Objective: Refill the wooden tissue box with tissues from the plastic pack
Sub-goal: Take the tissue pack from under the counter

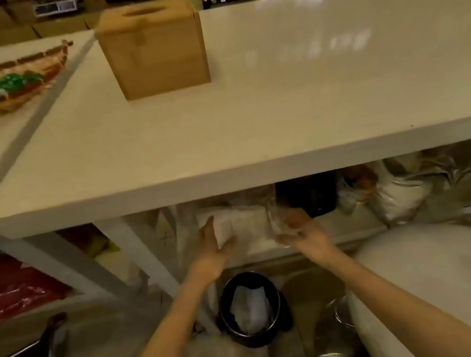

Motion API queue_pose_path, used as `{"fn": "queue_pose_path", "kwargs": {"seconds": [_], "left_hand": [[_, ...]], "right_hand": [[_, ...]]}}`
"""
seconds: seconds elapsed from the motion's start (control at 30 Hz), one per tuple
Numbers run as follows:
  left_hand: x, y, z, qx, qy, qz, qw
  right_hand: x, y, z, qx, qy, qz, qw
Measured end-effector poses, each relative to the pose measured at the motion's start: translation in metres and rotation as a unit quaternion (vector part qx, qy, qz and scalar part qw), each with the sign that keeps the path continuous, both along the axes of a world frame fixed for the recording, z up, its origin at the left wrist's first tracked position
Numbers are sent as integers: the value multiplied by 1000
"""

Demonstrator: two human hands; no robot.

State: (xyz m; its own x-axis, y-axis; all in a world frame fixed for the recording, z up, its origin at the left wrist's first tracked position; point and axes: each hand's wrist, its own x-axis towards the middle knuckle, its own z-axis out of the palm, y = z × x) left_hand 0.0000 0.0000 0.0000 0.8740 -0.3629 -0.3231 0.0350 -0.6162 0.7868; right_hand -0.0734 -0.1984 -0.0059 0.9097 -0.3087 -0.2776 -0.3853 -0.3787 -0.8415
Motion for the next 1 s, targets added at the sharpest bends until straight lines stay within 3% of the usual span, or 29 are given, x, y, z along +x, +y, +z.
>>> {"fn": "queue_pose_path", "kwargs": {"seconds": [0.1, 0.27, 0.43, 0.5, 0.73, 1.0], "left_hand": [[27, 0, -34, 41, -77, 73, 993], [73, 5, -94, 104, -119, 165, 974], [99, 4, -125, -79, -17, 264, 961], [102, 7, -131, -106, 27, 248, 963], [90, 6, -129, -80, 56, 234, 967], [40, 4, -50, -59, 42, 112, 991]], "right_hand": [[22, -5, -30, -5, -19, -48, 999], [66, -10, -72, 45, -44, -36, 997], [97, -9, -99, 75, -61, -41, 995], [103, -10, -107, 80, -65, -41, 994], [79, -23, -103, 80, 3, -57, 995], [-3, -60, -25, 114, 39, -16, 993]]}}
